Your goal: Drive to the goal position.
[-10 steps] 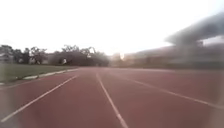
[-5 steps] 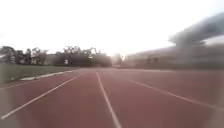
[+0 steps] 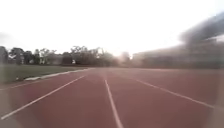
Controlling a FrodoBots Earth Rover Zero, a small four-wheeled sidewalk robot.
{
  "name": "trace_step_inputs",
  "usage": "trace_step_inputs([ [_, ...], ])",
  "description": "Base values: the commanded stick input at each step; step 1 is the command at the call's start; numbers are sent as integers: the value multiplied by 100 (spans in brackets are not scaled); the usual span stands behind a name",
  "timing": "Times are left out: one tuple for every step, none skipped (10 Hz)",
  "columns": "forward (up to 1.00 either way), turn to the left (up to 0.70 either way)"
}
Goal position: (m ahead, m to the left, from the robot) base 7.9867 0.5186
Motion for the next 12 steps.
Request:
trace_step_inputs([
  [70, 0],
  [70, 0],
  [70, 0],
  [70, 0],
  [70, 0],
  [70, 0],
  [70, 0],
  [70, 0],
  [70, 0],
  [70, 0],
  [70, 0],
  [70, 0],
])
